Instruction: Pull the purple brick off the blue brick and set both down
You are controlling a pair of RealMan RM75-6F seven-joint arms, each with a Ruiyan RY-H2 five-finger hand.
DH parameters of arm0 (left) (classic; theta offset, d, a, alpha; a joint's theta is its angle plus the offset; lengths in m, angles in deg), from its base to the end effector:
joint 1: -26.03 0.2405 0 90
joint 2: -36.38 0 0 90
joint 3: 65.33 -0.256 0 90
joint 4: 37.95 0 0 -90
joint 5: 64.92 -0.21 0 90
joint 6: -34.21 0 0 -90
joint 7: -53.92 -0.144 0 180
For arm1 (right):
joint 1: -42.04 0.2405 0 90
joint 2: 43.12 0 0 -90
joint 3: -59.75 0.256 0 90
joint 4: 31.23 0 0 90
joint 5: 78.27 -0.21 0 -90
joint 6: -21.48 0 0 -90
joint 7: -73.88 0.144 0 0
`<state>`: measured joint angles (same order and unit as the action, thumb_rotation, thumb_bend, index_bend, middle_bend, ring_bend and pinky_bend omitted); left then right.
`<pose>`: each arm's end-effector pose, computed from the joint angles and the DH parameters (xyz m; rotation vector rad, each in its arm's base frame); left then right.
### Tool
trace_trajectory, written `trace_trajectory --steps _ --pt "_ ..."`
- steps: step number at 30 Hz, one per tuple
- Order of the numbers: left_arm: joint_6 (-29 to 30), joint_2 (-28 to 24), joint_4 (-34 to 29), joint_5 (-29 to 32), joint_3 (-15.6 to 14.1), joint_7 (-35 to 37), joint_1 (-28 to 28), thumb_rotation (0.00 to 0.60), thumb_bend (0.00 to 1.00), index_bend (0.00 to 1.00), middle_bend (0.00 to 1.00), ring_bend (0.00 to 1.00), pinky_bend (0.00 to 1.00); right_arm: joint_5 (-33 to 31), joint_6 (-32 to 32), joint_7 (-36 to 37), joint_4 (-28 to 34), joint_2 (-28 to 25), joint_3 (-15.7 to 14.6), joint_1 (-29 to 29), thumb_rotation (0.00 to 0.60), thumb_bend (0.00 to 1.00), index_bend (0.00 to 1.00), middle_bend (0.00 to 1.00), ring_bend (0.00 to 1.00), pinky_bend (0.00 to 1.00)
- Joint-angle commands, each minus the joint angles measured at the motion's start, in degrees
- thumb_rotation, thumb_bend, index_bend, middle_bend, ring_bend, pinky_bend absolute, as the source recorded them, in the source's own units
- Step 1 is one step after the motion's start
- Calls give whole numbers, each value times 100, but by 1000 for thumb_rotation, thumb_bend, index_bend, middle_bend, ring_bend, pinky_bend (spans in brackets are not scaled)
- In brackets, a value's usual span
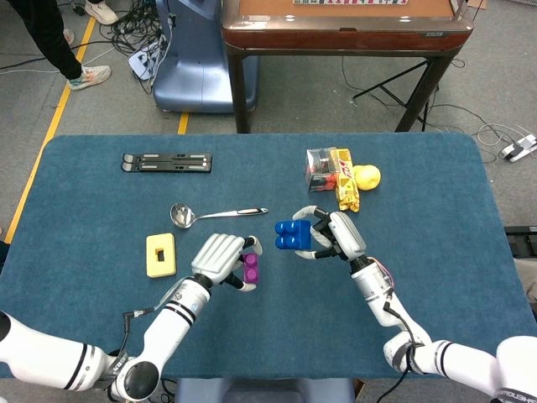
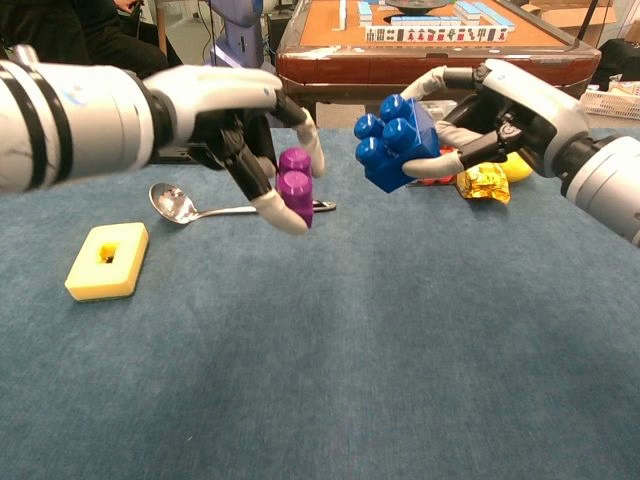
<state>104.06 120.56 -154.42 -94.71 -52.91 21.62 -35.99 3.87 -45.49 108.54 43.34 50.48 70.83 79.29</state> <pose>-0.0150 0.2986 0.0032 -1.8925 -1.2336 -0.9882 -0.1552 -0.3407 -0.0027 1.4974 -1.4961 1.6612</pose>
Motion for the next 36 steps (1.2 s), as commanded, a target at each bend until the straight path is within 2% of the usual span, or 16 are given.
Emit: trace_trajectory --steps 1,11,19,21,23,28,32,34,36 --pt "-84 166 128 7 -64 -26 2 600 68 663 1000 981 1000 -176 254 -414 268 -247 -8 -8 600 520 603 1000 1000 1000" --pt "-288 840 608 -20 -249 -78 16 600 68 661 1000 981 1000 -696 925 -1752 755 -661 -57 84 600 523 604 1000 1000 1000" --pt "-330 1239 956 -175 -376 -150 82 600 68 638 1000 981 1000 -1203 1405 -2426 998 -822 -50 183 600 521 603 1000 1000 1000" --pt "-336 1306 1024 -201 -393 -165 110 600 67 632 1000 981 1000 -1331 1530 -2622 1015 -836 -61 227 600 507 603 1000 1000 1000" --pt "-357 1358 1090 -215 -413 -192 132 600 67 620 1000 979 1000 -1436 1613 -2775 1030 -832 -60 263 600 444 591 1000 1000 1000" --pt "-330 1459 1240 -285 -451 -288 188 600 67 467 1000 977 1000 -1507 1670 -2829 1028 -791 -26 287 600 333 499 1000 1000 1000" --pt "-316 1500 1333 -277 -454 -377 235 600 61 298 1000 973 1000 -1489 1670 -2806 1009 -769 -8 282 600 295 484 1000 1000 1000" --pt "-324 1501 1351 -252 -455 -431 247 600 43 197 1000 969 1000 -1481 1678 -2803 994 -761 -8 282 600 249 470 1000 1000 1000" --pt "-325 1496 1358 -211 -442 -488 260 600 25 139 1000 968 1000 -1483 1706 -2801 975 -756 -9 287 600 177 447 1000 1000 1000"
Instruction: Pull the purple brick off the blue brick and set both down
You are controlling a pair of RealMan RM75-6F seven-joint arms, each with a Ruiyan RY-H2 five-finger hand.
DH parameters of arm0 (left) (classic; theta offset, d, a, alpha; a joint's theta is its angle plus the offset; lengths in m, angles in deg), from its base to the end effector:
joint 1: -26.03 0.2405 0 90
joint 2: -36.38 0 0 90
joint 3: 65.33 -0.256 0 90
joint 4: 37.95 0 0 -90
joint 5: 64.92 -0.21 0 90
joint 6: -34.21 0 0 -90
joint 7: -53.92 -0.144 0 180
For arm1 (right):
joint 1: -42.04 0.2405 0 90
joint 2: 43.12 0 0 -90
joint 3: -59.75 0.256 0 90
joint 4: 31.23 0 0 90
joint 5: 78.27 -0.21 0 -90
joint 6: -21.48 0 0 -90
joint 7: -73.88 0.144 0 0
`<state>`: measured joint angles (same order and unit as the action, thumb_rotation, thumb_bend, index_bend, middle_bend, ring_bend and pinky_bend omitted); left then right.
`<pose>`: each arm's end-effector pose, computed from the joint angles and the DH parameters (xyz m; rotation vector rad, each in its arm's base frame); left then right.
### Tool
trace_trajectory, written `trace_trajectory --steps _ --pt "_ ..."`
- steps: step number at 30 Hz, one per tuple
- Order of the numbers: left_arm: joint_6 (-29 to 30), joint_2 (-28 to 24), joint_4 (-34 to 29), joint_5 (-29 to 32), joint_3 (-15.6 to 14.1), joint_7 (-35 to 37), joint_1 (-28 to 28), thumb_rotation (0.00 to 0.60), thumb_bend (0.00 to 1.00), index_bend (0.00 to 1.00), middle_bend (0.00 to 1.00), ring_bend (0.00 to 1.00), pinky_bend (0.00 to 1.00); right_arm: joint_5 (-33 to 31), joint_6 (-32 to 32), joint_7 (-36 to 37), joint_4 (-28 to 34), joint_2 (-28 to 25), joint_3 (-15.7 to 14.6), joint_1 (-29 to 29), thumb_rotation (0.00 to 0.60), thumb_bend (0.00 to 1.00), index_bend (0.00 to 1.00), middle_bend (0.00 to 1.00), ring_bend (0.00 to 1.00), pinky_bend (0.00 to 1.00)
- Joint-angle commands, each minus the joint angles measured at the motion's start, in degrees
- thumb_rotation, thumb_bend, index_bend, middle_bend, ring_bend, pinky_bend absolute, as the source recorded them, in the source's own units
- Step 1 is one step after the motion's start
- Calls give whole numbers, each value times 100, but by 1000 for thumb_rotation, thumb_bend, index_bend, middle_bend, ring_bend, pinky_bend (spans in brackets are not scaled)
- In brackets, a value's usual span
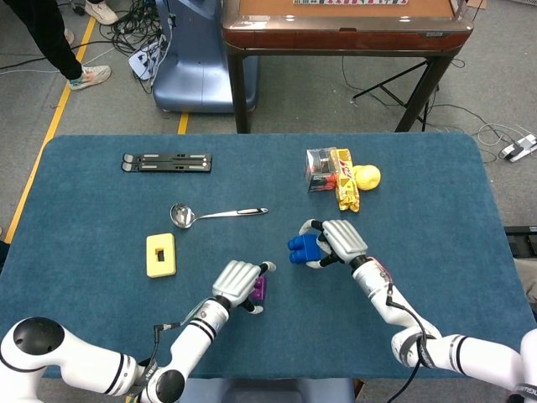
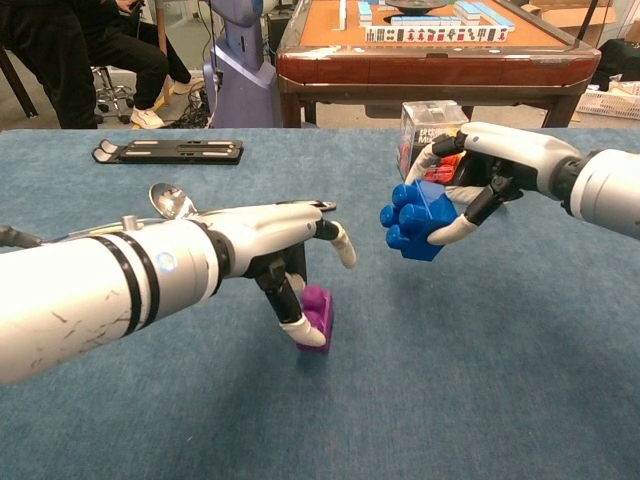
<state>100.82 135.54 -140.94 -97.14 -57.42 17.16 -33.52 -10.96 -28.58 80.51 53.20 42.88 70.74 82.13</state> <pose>-0.0365 0.2773 -0.0776 -2.0006 -1.2157 -0.8404 -0.1638 -0.3426 -0.0080 1.7441 -1.3904 1.1143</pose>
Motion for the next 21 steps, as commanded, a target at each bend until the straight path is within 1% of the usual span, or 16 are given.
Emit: trace_trajectory --steps 1,2,3,4,5,8,12,15,18,21 --pt "-6 -11 3 44 13 -64 19 600 15 112 1000 967 1000 4 24 5 -18 7 0 6 600 116 423 1000 1000 1000" --pt "-9 -30 -13 60 21 -88 29 600 10 97 1000 967 1000 15 36 14 -22 6 0 8 600 78 406 1000 1000 1000" --pt "-6 -47 -28 67 26 -106 38 600 6 88 1000 966 1000 23 46 24 -23 3 -1 9 600 29 368 1000 1000 1000" --pt "2 -68 -48 71 32 -118 50 600 3 81 1000 966 1000 32 57 28 -21 -5 -3 11 600 2 322 1000 1000 1000" --pt "18 -104 -87 75 42 -131 69 600 2 77 1000 966 1000 47 77 31 -11 -25 -7 15 600 0 291 1000 1000 1000" --pt "99 -236 -233 49 53 -156 137 600 2 76 1000 964 1000 82 86 6 38 -91 -13 14 600 0 150 1000 1000 1000" --pt "244 -466 -486 -32 31 -166 263 600 3 76 1000 961 1000 98 52 -28 148 -199 -12 -16 600 0 54 1000 1000 1000" --pt "353 -667 -690 -106 -16 -166 378 600 3 76 1000 958 1000 130 -46 -39 253 -280 -4 -69 600 0 21 1000 1000 1000" --pt "478 -896 -900 -195 -67 -155 506 600 3 82 1000 954 1000 169 -158 -104 425 -425 -10 -135 600 0 19 997 996 1000" --pt "617 -1162 -1129 -318 -117 -100 663 600 3 91 1000 937 1000 171 -304 -334 625 -619 -51 -221 600 0 23 944 948 1000"
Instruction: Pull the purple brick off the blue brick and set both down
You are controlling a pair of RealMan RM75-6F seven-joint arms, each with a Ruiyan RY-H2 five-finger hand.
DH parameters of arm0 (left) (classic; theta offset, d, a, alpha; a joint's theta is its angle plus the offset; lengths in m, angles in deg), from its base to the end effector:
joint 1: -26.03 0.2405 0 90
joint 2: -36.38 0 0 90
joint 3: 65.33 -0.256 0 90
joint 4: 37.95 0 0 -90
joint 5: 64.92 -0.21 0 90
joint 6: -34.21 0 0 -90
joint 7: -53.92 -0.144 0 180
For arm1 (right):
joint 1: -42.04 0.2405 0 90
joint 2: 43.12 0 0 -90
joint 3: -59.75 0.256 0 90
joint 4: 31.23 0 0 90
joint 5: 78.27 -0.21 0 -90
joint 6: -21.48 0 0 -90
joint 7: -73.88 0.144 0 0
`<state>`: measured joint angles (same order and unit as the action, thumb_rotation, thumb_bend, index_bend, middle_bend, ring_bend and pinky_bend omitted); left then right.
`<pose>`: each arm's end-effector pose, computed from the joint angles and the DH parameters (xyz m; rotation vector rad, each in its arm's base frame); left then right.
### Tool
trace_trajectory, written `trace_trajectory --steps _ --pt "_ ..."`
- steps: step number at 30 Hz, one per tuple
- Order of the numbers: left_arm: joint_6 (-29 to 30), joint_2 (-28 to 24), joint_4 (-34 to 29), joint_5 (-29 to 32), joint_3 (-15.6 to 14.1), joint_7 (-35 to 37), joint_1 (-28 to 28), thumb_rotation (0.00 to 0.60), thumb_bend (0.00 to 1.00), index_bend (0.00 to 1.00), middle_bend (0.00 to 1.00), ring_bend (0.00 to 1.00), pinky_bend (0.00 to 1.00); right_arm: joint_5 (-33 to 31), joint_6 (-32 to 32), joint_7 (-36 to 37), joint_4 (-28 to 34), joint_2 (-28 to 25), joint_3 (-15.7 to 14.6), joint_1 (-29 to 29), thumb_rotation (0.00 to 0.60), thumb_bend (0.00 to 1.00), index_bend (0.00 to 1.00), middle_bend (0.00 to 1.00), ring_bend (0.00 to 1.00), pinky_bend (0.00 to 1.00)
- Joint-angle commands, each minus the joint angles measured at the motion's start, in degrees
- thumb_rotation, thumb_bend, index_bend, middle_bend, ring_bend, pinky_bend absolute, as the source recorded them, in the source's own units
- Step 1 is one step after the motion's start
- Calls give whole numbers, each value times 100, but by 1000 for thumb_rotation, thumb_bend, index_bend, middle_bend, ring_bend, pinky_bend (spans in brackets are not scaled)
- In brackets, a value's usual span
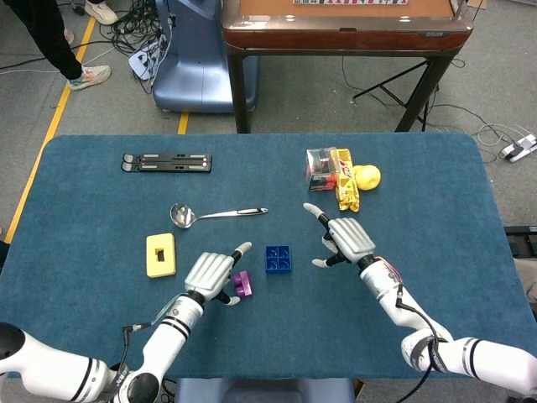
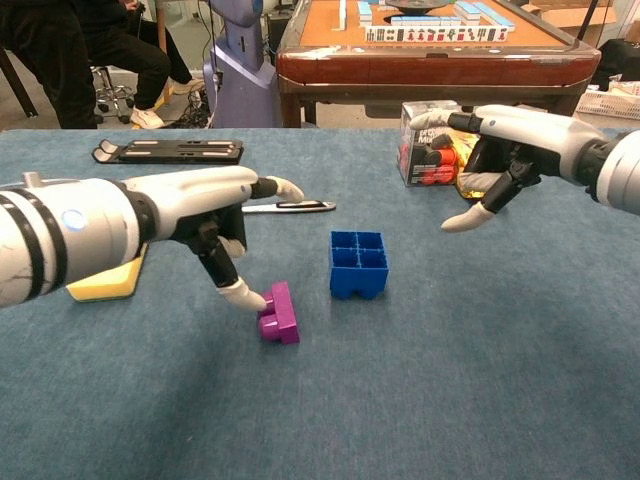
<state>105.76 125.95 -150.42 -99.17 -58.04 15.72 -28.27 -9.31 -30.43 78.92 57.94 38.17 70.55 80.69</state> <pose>-0.0637 0.2801 -0.0248 -1.8920 -1.1856 -0.8327 -0.1649 -0.3365 0.0161 1.7568 -1.3248 1.1223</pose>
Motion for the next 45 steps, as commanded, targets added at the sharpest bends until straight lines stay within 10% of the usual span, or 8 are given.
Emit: trace_trajectory --steps 1,9,18,36,45 --pt "150 -297 -253 -167 -80 73 191 600 3 91 1000 925 1000 6 -173 -287 216 -216 -55 -107 600 0 40 901 921 1000" --pt "610 -1198 -611 -814 -398 559 904 600 3 1 700 677 906 74 -852 -1442 836 -886 -393 -523 600 0 123 529 643 914" --pt "843 -2258 -615 -1526 -917 1127 1735 600 3 1 327 335 384 686 -1967 -1623 970 -1263 -734 -1275 600 0 123 349 419 608" --pt "1836 -3194 503 -3694 -1768 2673 3724 600 1 66 290 273 348 1198 -3302 -1819 1156 -1907 -1198 -2595 600 0 141 348 357 502" --pt "1870 -3037 867 -3905 -1616 2790 4162 600 0 80 290 275 348 1253 -3543 -1712 1066 -1933 -1200 -2967 600 0 141 348 355 502"
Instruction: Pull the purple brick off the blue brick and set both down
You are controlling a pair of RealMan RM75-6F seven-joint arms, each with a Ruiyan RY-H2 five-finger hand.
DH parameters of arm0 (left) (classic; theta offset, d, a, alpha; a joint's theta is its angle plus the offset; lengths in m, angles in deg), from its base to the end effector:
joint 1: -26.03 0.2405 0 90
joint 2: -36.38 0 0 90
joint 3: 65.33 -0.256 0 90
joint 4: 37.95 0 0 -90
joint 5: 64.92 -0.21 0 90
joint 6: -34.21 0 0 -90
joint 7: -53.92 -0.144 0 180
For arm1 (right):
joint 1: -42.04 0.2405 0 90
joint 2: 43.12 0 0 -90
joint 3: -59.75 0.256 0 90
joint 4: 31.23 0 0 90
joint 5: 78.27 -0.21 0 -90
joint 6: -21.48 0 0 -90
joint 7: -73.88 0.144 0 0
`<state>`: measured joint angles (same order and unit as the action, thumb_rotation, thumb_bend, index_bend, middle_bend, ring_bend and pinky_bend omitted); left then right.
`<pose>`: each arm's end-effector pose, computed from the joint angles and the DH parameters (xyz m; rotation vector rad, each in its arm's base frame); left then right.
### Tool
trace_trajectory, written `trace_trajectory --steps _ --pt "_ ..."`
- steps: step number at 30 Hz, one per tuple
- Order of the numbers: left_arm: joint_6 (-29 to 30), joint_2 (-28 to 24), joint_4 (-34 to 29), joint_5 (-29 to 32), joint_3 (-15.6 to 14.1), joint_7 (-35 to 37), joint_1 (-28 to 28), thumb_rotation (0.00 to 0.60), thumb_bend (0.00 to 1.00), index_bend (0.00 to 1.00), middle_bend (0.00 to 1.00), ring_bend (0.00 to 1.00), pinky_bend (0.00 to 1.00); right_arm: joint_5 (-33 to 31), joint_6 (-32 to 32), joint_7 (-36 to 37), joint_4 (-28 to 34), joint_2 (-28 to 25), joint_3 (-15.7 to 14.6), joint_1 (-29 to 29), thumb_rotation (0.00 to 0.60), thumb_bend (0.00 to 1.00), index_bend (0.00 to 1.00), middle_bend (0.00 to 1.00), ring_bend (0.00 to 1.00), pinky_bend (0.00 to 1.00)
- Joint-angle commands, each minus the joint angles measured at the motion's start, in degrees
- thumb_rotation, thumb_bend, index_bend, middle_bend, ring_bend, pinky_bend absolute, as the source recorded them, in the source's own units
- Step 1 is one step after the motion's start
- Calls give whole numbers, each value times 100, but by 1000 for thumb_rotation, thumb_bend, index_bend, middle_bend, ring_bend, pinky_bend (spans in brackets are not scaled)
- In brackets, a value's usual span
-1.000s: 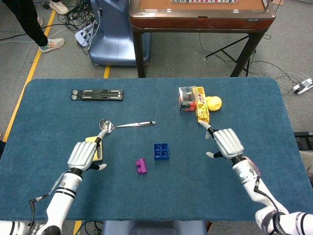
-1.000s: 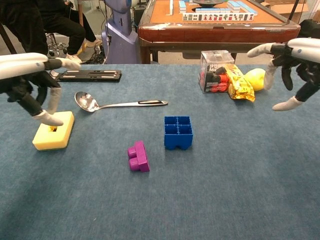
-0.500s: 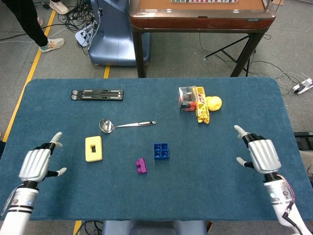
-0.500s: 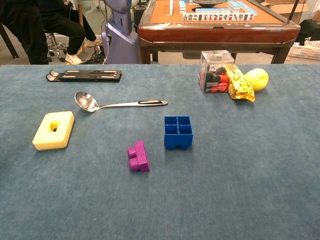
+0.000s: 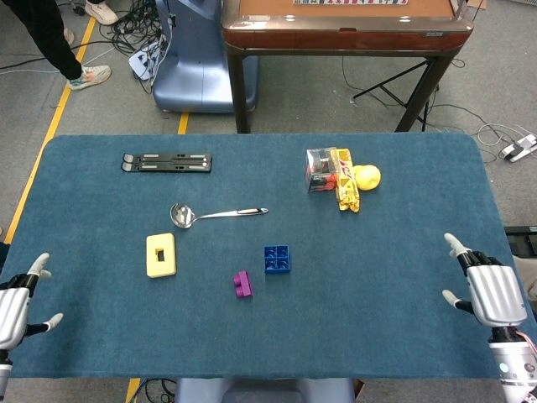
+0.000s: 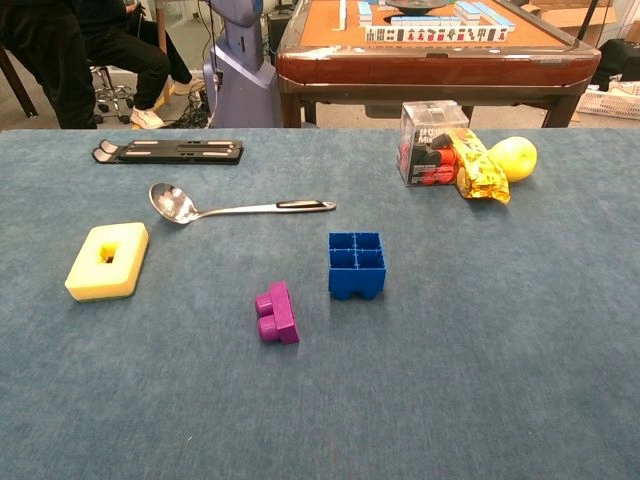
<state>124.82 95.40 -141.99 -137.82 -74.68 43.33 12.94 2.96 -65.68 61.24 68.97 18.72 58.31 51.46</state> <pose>-0.2992 0.1736 0.1684 -1.3674 -0.9308 -0.7081 -0.2886 -0.1864 0.1584 1.4308 -0.8241 0.7945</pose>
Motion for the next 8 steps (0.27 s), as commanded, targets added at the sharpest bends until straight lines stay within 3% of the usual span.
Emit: trace_trajectory --steps 1,8 --pt "-52 16 26 -63 72 29 57 600 0 80 290 275 348 33 -13 77 -52 22 38 -52 600 0 141 348 355 502" --pt "-72 -39 -50 -219 243 -53 193 600 0 87 290 275 348 55 125 203 -145 72 127 -71 600 0 141 348 355 502"
